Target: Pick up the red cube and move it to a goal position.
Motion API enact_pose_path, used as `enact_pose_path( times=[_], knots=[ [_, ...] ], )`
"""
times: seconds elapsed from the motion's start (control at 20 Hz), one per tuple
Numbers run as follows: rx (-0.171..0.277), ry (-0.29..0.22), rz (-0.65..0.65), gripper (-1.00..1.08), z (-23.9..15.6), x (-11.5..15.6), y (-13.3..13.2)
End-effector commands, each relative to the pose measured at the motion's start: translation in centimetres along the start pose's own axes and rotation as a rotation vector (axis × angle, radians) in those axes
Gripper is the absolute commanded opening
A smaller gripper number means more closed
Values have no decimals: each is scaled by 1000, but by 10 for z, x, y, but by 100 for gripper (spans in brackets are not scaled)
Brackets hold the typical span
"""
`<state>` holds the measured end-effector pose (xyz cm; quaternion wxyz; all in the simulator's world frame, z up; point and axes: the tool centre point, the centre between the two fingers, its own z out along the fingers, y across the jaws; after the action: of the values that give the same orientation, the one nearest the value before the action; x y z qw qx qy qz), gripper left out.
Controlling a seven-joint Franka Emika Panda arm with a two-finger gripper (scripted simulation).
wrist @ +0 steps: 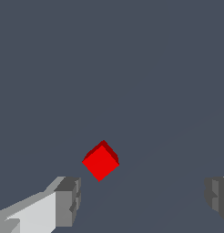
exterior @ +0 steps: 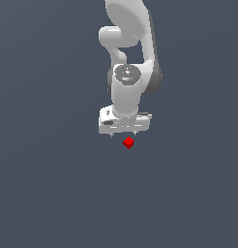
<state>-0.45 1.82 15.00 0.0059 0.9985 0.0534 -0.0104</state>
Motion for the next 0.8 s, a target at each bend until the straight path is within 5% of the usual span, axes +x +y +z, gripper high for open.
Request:
enact_pose_path(
  times=[0.0,0.75],
  knots=[
    [0,1,-41,100,8,-1,-3],
    [4,17,-471,100,87,-15,-28]
  ],
)
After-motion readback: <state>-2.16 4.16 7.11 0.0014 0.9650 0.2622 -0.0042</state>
